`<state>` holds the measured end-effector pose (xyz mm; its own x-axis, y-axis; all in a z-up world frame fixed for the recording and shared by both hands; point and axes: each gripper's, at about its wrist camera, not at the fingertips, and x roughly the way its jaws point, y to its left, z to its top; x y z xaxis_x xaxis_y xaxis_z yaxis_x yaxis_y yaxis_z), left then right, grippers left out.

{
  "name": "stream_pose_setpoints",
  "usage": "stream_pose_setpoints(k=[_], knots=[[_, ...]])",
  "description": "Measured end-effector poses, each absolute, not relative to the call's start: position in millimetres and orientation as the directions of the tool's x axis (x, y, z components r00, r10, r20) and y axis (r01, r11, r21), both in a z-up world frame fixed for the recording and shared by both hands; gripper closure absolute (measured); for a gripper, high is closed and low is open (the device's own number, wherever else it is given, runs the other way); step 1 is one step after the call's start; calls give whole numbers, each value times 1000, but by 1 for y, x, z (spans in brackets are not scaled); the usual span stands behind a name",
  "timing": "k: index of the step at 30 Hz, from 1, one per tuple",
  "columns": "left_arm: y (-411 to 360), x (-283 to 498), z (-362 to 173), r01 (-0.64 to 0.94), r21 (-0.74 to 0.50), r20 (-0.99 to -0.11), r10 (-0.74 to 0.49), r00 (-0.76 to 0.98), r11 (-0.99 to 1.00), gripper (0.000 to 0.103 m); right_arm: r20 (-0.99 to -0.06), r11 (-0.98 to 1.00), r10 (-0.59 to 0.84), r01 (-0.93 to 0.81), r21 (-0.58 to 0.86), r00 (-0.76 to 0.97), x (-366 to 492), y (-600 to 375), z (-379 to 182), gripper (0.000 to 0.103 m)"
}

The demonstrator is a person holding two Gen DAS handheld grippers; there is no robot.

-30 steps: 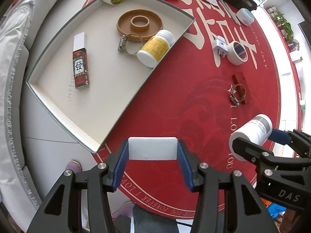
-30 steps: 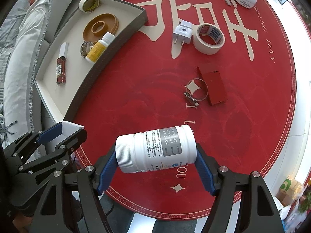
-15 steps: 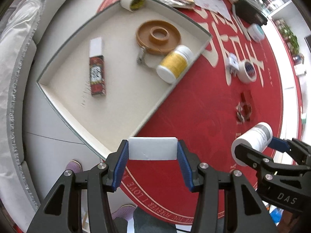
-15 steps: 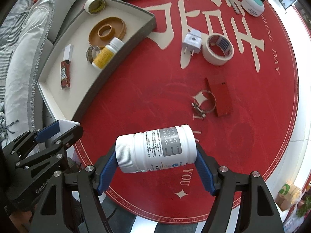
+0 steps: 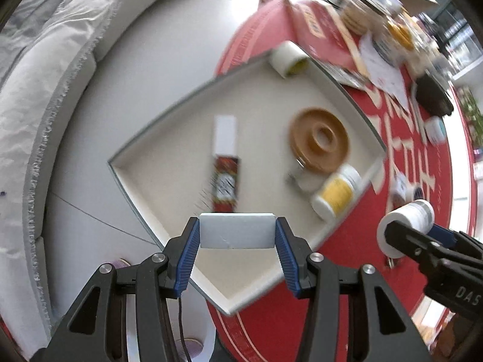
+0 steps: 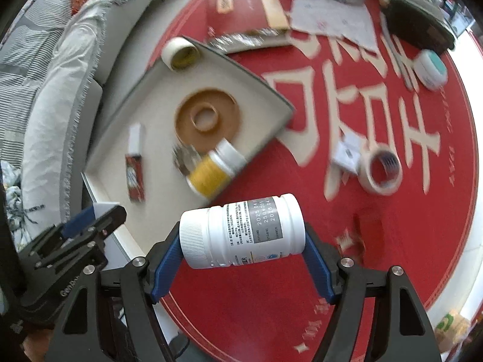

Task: Organize rigid objects
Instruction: 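Carry the white block with the left tool while the right tool carries the bottle over the tray, then open the left tool to drop the block while the right tool releases the bottle into the tray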

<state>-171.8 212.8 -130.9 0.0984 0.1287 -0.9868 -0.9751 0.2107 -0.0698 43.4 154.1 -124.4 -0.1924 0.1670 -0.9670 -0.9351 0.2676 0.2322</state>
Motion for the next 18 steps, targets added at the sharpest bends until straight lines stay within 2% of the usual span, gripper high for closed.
stream_pose_setpoints(k=[10,18], knots=[[257,-164,-141,-984,-52,-979,185,84,173,50,-957,258,205,-932,256,-206,31,209,-131,28],[264,-173,-155,-991,-25,-984,170,48,133,50,-954,235,197,-933,272,-228,18,227,-142,28]])
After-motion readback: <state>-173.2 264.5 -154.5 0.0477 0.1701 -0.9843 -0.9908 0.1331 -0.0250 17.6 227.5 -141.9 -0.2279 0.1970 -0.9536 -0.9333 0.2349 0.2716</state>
